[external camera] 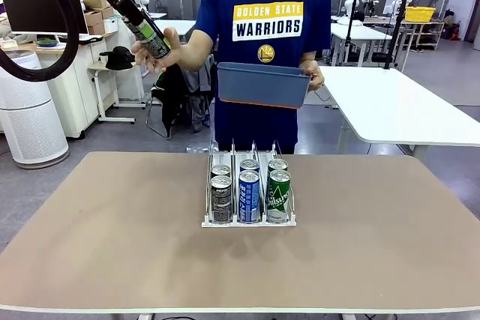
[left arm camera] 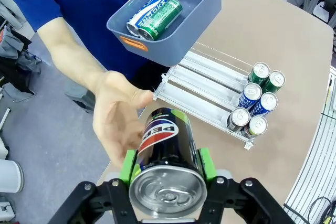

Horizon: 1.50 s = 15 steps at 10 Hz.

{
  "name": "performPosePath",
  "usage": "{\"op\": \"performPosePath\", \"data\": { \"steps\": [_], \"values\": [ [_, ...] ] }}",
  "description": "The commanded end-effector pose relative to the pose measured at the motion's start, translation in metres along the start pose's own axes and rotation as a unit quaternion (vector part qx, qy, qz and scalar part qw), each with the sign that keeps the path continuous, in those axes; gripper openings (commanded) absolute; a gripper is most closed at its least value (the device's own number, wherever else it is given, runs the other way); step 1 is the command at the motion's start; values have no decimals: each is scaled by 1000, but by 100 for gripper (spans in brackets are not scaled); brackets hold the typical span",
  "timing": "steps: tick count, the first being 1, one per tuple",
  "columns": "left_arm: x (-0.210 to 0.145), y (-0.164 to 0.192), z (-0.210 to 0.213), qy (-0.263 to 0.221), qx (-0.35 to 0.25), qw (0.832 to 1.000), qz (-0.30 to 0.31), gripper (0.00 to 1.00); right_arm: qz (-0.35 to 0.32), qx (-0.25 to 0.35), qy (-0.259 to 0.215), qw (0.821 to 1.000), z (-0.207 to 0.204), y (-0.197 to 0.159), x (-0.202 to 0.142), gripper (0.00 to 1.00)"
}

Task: Fill the beverage cans into the dispenser.
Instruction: Place the picked Pepsi coke in the line of the Automatic Can Dispenser with the same cans.

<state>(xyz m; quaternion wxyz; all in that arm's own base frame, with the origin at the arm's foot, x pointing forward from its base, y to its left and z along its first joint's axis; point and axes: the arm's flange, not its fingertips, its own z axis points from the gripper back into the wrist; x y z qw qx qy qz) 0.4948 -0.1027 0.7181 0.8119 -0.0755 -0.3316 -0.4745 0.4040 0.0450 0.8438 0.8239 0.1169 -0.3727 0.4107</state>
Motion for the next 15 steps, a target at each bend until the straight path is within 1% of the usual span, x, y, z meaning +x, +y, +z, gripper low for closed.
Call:
{"op": "performPosePath", "data": {
  "steps": [1,15],
  "values": [
    [-1,1,2,3,4,1000,-3,0,0,4,0,1000,0,1,1,100],
    [-1,1,2,3,4,1000,-3,0,0,4,0,1000,0,1,1,100]
  ]
}}
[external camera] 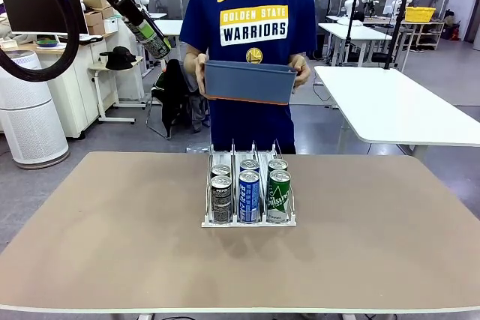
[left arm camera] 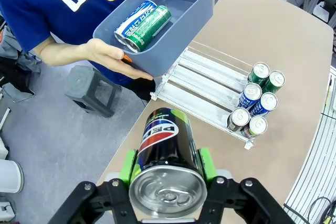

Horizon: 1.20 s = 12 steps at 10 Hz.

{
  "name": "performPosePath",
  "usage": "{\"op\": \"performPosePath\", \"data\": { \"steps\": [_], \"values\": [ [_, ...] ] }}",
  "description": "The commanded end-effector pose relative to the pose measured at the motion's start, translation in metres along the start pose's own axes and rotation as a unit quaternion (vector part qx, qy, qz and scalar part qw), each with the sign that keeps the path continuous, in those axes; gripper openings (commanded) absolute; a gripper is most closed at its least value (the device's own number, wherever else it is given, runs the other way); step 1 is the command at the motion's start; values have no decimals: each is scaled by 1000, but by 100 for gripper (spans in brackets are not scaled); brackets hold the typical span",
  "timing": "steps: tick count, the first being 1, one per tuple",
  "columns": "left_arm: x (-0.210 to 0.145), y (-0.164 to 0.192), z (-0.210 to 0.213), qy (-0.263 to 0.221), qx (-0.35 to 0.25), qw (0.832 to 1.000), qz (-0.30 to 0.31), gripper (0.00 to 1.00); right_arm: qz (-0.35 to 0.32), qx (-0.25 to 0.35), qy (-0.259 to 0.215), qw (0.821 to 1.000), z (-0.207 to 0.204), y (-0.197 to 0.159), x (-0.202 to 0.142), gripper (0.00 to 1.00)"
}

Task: Fill the beverage cans into the dispenser.
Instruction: Place the picked Pepsi coke in the line of the Automatic Can Dispenser with the same cans.

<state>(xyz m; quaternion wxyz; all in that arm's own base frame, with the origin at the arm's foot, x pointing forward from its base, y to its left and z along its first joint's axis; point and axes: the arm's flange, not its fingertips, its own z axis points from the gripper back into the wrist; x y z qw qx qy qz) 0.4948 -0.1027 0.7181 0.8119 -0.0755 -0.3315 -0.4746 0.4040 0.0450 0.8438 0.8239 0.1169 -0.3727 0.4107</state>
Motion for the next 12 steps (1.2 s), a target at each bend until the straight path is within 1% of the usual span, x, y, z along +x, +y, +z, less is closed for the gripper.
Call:
{"op": "performPosePath", "data": {
  "steps": [1,12],
  "values": [
    [-1,1,2,3,4,1000,-2,0,0,4,0,1000,0,1,1,100],
    [-1,1,2,3,4,1000,-2,0,0,4,0,1000,0,1,1,100]
  ]
}}
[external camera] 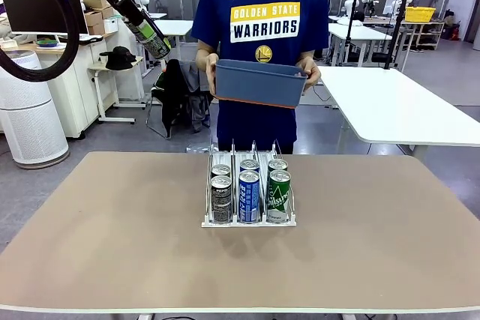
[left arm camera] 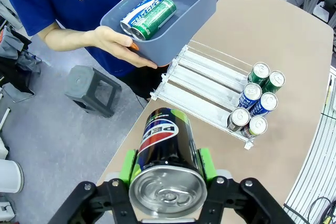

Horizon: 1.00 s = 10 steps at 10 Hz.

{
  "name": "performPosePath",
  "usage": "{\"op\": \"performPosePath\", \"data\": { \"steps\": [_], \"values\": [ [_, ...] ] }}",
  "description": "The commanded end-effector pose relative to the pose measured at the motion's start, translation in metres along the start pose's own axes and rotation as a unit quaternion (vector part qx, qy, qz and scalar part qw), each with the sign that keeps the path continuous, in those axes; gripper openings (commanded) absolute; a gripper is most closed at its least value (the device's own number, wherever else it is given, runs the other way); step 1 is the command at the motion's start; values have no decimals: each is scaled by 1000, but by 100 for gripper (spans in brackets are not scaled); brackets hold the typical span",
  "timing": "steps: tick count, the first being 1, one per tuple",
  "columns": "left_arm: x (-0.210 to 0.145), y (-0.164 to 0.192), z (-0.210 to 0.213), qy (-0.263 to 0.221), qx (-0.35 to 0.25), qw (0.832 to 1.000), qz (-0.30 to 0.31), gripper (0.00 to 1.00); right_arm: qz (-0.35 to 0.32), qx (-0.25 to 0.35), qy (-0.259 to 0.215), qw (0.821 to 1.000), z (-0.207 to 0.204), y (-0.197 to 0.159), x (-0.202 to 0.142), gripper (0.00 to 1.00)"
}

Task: Fill the beverage cans into the dispenser.
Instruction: Place the picked Pepsi coke in the line of the Automatic Can Dispenser with the same cans.

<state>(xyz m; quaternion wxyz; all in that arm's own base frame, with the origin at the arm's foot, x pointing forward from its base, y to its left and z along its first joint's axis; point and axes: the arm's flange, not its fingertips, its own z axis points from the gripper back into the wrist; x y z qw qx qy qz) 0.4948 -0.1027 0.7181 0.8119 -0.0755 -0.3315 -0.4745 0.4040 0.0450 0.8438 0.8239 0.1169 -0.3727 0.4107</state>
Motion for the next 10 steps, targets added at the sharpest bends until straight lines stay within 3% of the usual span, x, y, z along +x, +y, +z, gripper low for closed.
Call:
{"op": "performPosePath", "data": {
  "steps": [1,9,10],
  "values": [
    [-1,1,2,3,4,1000,-3,0,0,4,0,1000,0,1,1,100],
    [-1,1,2,3,4,1000,-3,0,0,4,0,1000,0,1,1,100],
    [0,0,0,0,0,1000,0,58,0,4,0,1000,0,1,1,100]
  ]
}}
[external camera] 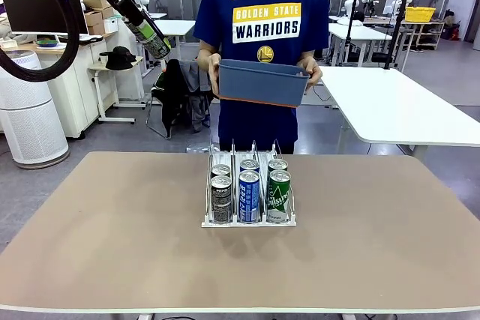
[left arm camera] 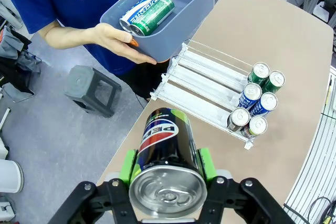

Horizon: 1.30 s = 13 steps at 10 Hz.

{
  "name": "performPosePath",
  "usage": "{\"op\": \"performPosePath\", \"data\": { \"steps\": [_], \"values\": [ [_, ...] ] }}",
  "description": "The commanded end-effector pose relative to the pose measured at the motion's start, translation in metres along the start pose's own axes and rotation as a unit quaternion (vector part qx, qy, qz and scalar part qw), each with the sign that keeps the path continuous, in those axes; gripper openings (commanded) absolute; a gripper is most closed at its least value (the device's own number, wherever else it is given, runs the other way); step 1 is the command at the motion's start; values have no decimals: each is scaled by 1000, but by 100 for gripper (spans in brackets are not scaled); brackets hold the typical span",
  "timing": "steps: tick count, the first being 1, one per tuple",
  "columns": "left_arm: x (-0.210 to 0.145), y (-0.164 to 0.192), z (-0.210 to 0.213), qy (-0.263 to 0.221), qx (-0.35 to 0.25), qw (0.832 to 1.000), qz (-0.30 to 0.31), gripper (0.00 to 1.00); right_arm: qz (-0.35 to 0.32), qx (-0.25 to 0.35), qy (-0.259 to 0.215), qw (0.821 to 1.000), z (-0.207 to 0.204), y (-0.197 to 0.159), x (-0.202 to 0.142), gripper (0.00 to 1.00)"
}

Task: Fill the beverage cans into the dispenser.
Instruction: Place the picked Pepsi coke in the line of the Automatic Can Dispenser with the same cans.

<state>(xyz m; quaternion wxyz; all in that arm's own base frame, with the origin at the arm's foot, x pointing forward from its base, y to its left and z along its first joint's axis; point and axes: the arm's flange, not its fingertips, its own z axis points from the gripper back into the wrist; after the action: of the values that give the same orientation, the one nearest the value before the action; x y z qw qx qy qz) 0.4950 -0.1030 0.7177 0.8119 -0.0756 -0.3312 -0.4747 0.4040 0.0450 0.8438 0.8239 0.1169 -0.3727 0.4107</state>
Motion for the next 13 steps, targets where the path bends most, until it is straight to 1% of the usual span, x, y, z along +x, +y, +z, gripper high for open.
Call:
{"op": "performPosePath", "data": {
  "steps": [1,2,3,4,5,6,8,10,11,12,13],
  "values": [
    [5,-4,2,30,-35,999,26,58,0,4,0,1000,0,1,1,100],
    [8,-14,1,55,-35,997,48,58,0,4,0,1000,0,1,1,100],
    [9,-21,-7,72,-42,996,37,58,0,4,0,1000,0,1,1,100],
    [9,-30,-12,92,-45,993,51,58,0,4,0,1000,0,1,1,100],
    [9,-45,-17,111,-39,990,81,58,0,4,0,1000,0,1,1,100],
    [10,-61,-27,119,-34,989,86,58,0,4,0,1000,0,1,1,100],
    [7,-81,-38,124,-42,988,82,58,0,4,0,1000,0,1,1,100],
    [10,-102,-58,113,-48,989,87,58,0,4,0,1000,0,1,1,100],
    [9,-109,-60,107,-66,989,75,58,0,4,0,1000,0,1,1,100],
    [14,-92,-54,127,-57,987,80,58,0,4,0,1000,0,1,1,100],
    [14,-92,-54,127,-57,987,80,58,0,4,0,1000,0,1,1,100]
  ]
}}
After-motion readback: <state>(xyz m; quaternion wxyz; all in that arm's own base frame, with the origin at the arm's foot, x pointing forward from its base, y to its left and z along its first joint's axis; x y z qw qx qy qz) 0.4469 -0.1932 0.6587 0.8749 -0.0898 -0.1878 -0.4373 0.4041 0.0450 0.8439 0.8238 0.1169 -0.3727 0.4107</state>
